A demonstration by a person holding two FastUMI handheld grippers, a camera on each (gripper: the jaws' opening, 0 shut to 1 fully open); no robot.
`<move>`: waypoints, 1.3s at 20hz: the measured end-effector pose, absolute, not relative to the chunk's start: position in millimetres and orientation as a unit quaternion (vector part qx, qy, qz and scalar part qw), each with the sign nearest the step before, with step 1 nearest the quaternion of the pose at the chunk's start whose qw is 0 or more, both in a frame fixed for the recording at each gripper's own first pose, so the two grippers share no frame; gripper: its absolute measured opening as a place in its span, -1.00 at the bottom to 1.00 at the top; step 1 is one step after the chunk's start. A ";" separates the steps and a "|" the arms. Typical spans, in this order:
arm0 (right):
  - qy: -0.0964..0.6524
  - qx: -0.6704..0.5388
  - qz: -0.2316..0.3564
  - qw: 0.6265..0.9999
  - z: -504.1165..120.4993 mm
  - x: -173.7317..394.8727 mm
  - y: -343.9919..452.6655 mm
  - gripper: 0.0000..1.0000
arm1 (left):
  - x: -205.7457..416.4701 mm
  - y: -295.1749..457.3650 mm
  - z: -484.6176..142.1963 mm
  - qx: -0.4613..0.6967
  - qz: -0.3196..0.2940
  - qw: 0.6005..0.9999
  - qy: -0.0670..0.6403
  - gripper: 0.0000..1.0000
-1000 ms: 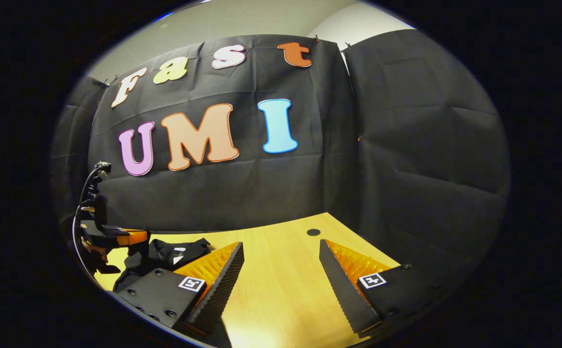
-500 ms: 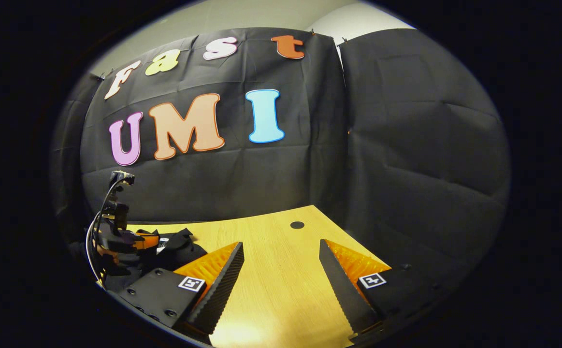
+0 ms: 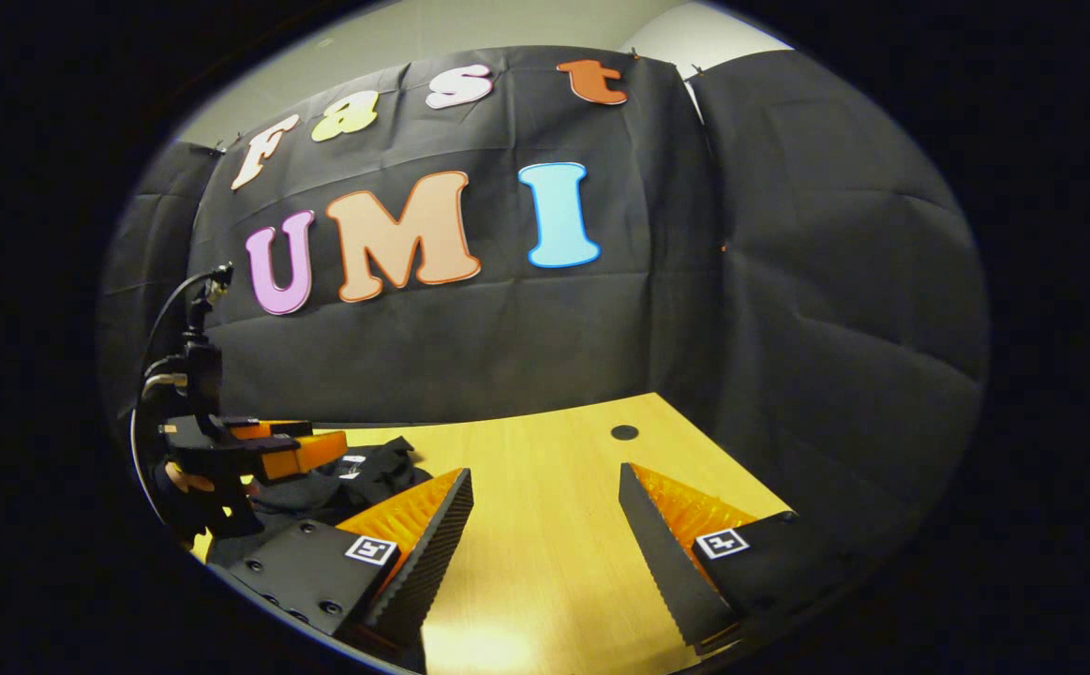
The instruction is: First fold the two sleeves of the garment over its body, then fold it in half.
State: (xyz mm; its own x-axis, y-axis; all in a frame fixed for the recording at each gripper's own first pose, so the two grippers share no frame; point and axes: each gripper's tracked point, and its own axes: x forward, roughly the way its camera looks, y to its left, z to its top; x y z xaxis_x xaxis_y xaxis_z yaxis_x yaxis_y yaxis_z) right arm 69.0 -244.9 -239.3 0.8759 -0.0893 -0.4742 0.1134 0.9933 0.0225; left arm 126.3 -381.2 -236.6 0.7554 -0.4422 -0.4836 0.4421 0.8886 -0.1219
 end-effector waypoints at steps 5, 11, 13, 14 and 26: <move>0.231 0.032 -0.026 0.972 -235.0 64.9 -212.0 0.98 | 106.3 -299.1 -179.8 -0.025 -0.171 0.964 0.204 0.88; 0.241 0.022 0.003 0.970 -238.0 39.4 -149.6 0.96 | 45.9 -185.5 -162.4 0.019 -0.109 0.978 0.179 0.83; 0.242 0.007 0.012 0.970 -238.7 29.3 -133.8 0.96 | 19.2 -156.4 -168.6 0.016 -0.089 0.977 0.194 0.82; 0.246 0.003 0.017 0.969 -240.9 22.9 -125.6 0.96 | 7.2 -143.2 -172.4 0.015 -0.081 0.976 0.202 0.83; 0.343 -0.035 0.039 0.938 -321.4 -73.6 -73.7 0.96 | -127.2 -64.2 -279.0 0.028 -0.043 0.939 0.341 0.84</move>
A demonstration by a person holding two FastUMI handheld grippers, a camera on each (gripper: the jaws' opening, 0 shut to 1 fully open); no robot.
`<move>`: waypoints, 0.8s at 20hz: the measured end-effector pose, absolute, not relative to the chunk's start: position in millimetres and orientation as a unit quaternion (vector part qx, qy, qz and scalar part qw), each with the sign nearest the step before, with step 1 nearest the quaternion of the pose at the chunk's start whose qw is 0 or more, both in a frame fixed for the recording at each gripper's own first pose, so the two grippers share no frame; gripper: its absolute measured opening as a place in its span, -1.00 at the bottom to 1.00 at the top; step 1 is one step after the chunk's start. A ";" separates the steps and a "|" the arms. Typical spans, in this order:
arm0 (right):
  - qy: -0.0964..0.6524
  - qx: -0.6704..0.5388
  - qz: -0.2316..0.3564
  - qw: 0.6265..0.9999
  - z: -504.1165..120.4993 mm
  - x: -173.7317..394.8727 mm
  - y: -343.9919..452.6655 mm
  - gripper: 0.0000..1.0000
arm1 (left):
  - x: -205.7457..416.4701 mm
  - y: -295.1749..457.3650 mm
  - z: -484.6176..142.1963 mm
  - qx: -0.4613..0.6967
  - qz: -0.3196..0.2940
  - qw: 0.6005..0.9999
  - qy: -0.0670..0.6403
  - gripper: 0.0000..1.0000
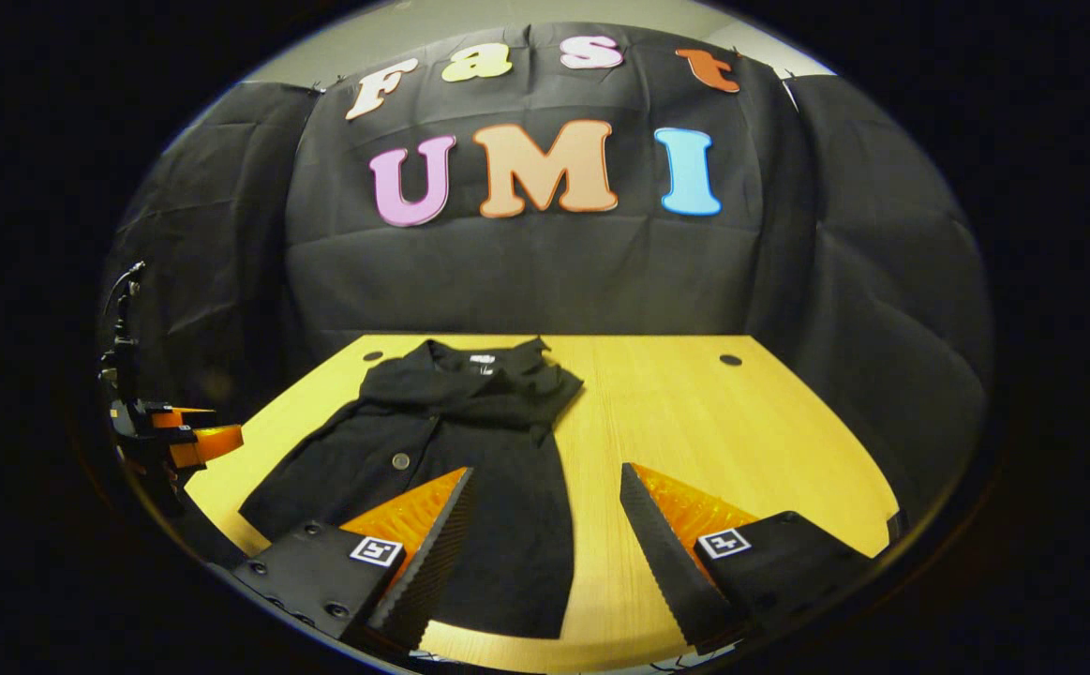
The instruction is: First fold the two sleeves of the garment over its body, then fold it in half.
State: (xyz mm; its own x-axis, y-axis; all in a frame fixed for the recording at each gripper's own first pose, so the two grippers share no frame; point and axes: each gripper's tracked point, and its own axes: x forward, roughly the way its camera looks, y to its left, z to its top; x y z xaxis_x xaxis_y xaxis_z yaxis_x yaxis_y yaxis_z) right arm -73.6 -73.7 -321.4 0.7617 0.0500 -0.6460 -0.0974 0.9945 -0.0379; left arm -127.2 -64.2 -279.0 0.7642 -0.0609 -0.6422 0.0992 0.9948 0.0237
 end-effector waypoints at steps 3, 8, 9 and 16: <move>0.380 -0.041 0.030 0.924 -351.5 -97.4 -73.2 0.97 | -154.0 -55.4 -309.6 0.031 -0.038 0.923 0.381 0.84; 0.447 -0.065 0.010 0.892 -402.7 -137.7 -85.7 0.89 | -191.7 -45.2 -351.1 0.014 -0.021 0.896 0.444 0.85; 0.459 -0.065 0.007 0.886 -412.2 -145.5 -87.3 0.89 | -197.2 -44.0 -356.7 0.016 -0.018 0.893 0.449 0.85; 0.503 -0.076 0.016 0.861 -451.4 -163.1 -80.6 0.90 | -208.6 -43.1 -372.1 0.010 -0.026 0.886 0.462 0.82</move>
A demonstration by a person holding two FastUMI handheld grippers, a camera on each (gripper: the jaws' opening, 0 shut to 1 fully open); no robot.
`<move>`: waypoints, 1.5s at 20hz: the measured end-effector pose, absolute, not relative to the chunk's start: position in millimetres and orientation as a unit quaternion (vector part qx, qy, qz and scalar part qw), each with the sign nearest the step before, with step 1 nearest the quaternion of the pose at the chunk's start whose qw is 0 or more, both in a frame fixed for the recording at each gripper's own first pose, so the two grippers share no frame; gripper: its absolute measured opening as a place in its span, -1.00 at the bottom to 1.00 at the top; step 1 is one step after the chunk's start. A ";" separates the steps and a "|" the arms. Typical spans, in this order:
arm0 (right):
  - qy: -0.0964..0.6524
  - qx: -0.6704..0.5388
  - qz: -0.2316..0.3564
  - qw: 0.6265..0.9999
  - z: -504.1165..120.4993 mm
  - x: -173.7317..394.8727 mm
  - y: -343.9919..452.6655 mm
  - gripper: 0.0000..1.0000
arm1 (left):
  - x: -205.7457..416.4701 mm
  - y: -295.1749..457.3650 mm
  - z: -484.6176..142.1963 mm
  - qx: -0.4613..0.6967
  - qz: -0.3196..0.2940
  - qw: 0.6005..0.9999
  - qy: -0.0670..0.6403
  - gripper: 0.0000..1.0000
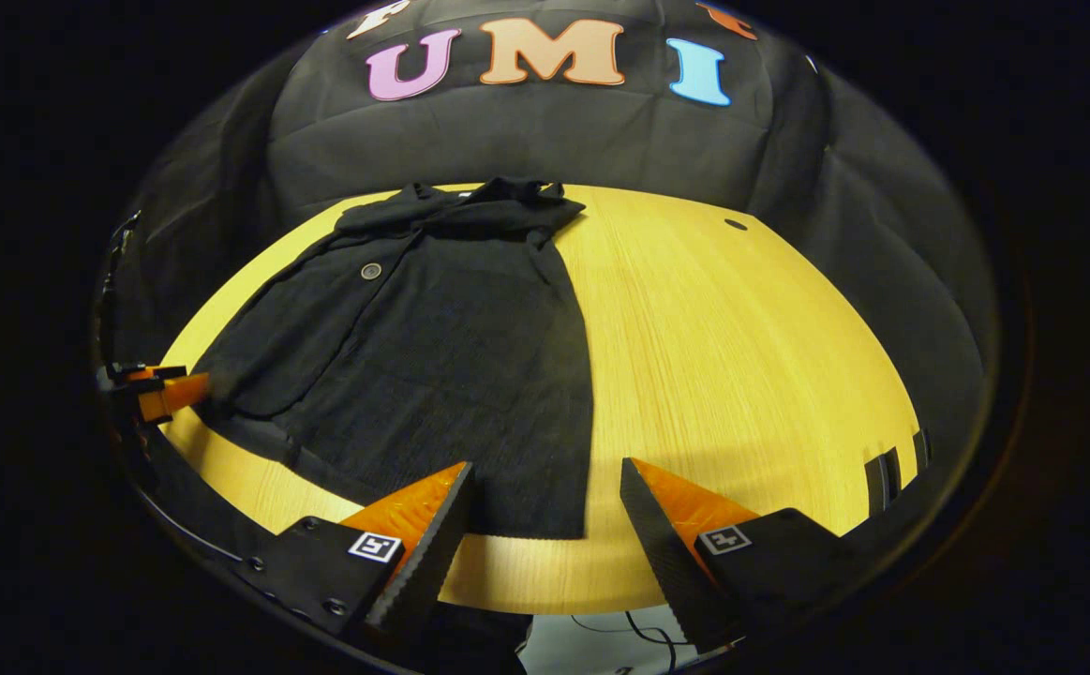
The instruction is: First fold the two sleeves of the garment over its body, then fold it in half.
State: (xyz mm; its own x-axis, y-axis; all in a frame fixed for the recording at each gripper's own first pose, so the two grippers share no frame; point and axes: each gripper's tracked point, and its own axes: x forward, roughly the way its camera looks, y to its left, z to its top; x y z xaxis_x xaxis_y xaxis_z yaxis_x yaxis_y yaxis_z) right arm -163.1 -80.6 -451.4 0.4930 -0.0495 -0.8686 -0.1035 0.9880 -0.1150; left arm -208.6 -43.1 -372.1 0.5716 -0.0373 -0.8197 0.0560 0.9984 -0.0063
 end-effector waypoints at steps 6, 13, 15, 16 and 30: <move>0.522 -0.045 0.040 0.851 -453.4 -167.4 -69.7 0.69 | -207.7 -60.3 -373.4 0.003 -0.055 0.893 0.447 0.53; 0.521 -0.042 0.066 0.850 -458.2 -163.8 -53.4 -0.74 | -206.0 -74.8 -375.6 -0.032 -0.045 0.887 0.459 -0.90; 0.517 -0.040 0.065 0.853 -458.9 -161.8 -52.7 -0.92 | -205.8 -78.0 -374.2 -0.052 -0.050 0.880 0.469 -1.00; 0.513 -0.042 0.065 0.855 -456.9 -162.3 -52.3 -0.94 | -206.2 -78.0 -372.9 -0.057 -0.053 0.878 0.472 -1.00; 0.307 -0.018 0.105 0.946 -282.7 -39.8 7.7 -0.95 | -80.2 -60.0 -236.6 -0.105 -0.076 0.931 0.340 -1.00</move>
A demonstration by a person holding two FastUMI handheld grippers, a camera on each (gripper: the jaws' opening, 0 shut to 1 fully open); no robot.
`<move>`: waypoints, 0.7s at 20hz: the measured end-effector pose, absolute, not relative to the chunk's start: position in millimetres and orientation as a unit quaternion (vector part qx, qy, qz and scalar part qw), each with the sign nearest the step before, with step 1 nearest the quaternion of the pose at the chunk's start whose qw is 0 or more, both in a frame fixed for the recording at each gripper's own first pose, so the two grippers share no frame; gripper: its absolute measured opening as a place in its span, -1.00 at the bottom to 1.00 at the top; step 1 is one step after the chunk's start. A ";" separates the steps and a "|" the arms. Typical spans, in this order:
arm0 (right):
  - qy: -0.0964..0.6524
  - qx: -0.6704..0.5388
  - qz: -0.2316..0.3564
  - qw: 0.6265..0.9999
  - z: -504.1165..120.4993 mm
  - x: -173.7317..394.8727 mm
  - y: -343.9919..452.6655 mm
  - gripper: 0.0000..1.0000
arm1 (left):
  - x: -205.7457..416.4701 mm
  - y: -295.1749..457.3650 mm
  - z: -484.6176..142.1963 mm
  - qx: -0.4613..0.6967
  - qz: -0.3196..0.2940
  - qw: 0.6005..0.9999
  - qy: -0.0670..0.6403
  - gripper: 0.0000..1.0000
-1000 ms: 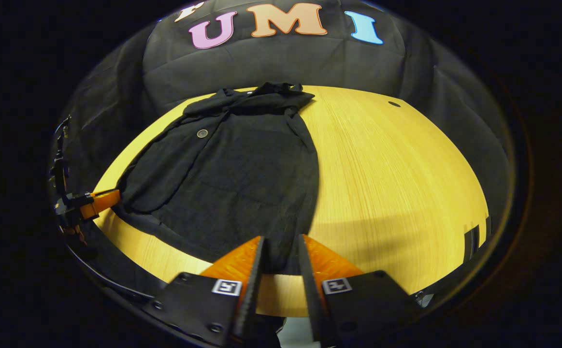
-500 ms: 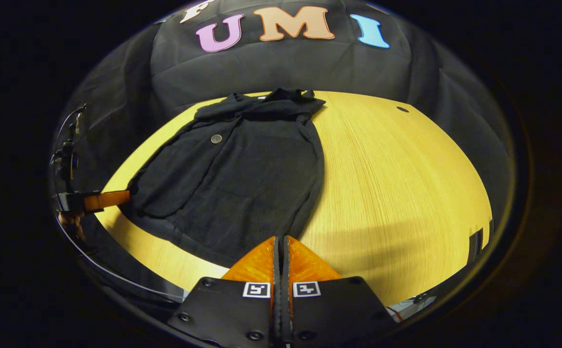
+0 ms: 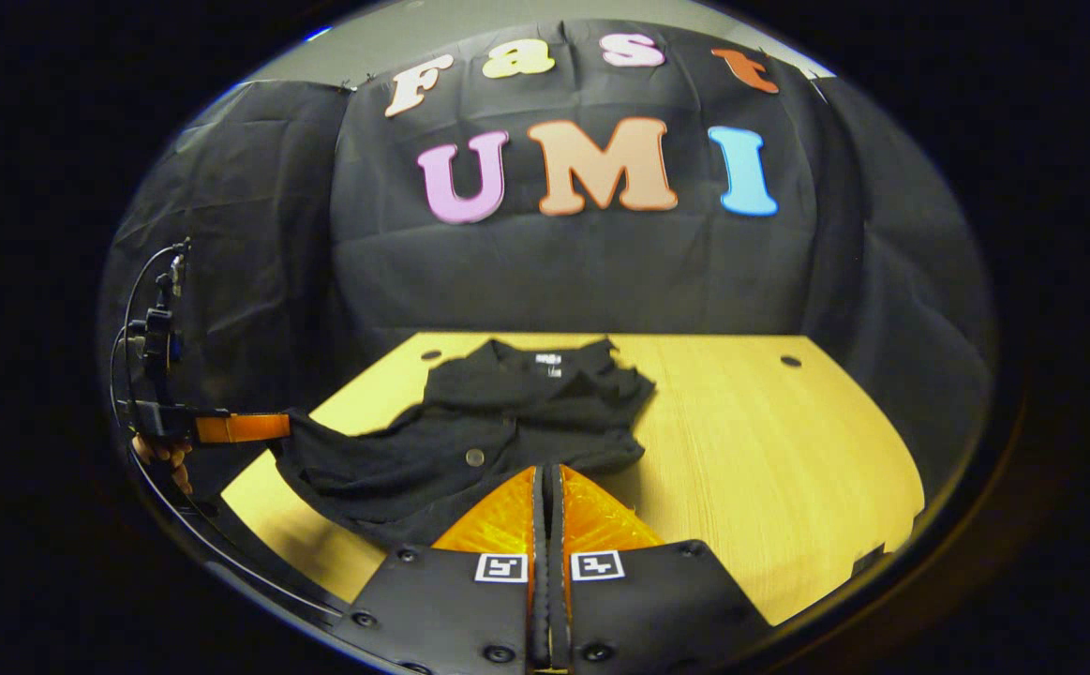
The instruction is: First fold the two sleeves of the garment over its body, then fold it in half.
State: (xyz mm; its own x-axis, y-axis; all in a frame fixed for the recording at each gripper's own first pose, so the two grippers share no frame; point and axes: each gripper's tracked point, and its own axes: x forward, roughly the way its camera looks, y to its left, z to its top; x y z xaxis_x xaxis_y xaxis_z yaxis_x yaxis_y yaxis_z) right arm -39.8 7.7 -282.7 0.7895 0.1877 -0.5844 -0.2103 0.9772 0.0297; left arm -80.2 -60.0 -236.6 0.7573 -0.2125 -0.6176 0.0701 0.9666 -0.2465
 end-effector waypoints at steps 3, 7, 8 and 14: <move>0.277 -0.013 0.098 0.956 -257.7 1.2 4.0 -0.94 | -34.2 -49.0 -218.5 -0.094 -0.068 0.942 0.315 -1.00; 0.259 -0.011 0.101 0.961 -244.8 61.4 -2.3 -0.87 | 21.0 -52.4 -206.6 -0.089 -0.062 0.948 0.300 -1.00; 0.256 -0.010 0.102 0.961 -245.5 78.4 -0.8 -0.94 | 34.4 -55.1 -205.7 -0.085 -0.060 0.948 0.300 -1.00; 0.254 0.001 0.105 0.961 -253.1 176.3 -12.7 -0.95 | 126.0 -75.1 -213.1 -0.069 -0.054 0.953 0.289 -1.00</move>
